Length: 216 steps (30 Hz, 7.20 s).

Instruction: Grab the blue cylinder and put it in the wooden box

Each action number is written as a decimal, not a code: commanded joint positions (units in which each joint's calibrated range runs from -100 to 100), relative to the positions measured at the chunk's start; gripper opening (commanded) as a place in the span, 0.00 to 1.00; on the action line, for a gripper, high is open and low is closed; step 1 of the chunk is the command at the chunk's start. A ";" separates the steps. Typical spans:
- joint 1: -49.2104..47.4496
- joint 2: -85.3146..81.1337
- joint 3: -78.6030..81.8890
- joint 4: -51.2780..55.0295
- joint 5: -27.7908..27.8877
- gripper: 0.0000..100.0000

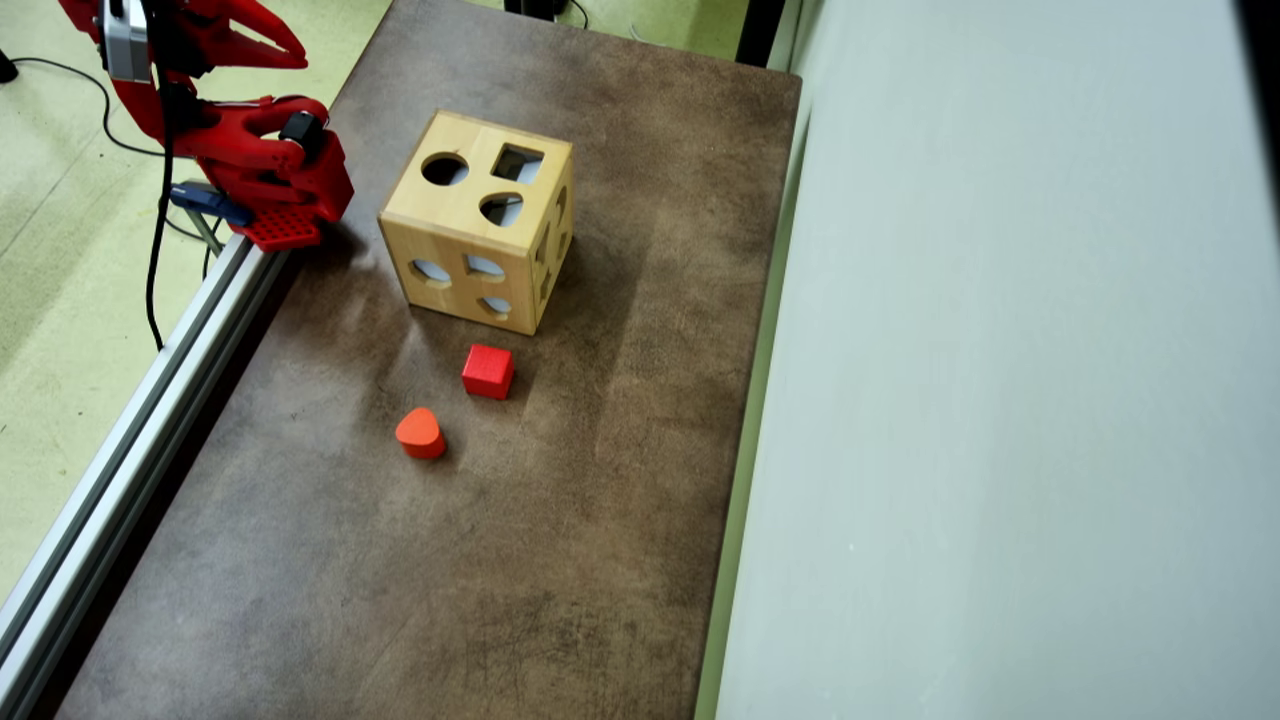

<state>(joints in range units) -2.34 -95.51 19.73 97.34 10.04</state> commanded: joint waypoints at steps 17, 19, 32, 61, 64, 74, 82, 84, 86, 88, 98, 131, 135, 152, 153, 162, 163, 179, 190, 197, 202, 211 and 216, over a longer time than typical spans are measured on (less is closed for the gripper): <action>-0.26 0.18 0.13 0.25 0.10 0.02; -0.26 0.18 0.13 0.25 0.29 0.02; -0.86 0.18 0.22 0.33 -0.10 0.02; -0.93 0.09 0.04 0.25 -8.79 0.02; -0.93 0.09 0.13 0.25 -8.79 0.02; -0.93 0.09 0.13 0.25 -8.79 0.02; -0.93 0.09 0.13 0.25 -8.84 0.02; -0.93 0.09 0.13 0.25 -8.84 0.02; -0.93 0.09 0.13 0.25 -8.84 0.02; -0.93 0.09 0.13 0.25 -8.84 0.02; -0.93 0.09 0.13 0.25 -8.84 0.02; -0.93 0.09 0.13 0.25 -8.84 0.02; -0.93 0.09 0.13 0.25 -8.84 0.02; -0.93 0.09 0.13 0.25 -8.84 0.02; -0.93 0.09 0.13 0.25 -8.84 0.02; -0.93 0.18 0.13 0.25 -8.84 0.02; -0.93 0.18 0.13 0.25 -8.84 0.02; -0.93 0.18 0.13 0.25 -8.84 0.02; -0.93 0.18 0.13 0.25 -8.84 0.02; -0.93 0.18 0.13 0.25 -8.84 0.02; -0.93 0.18 0.13 0.25 -8.84 0.02; -0.93 0.18 0.13 0.25 -8.84 0.02; -0.93 0.18 0.13 0.25 -8.84 0.02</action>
<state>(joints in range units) -3.05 -95.51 19.91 97.34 1.34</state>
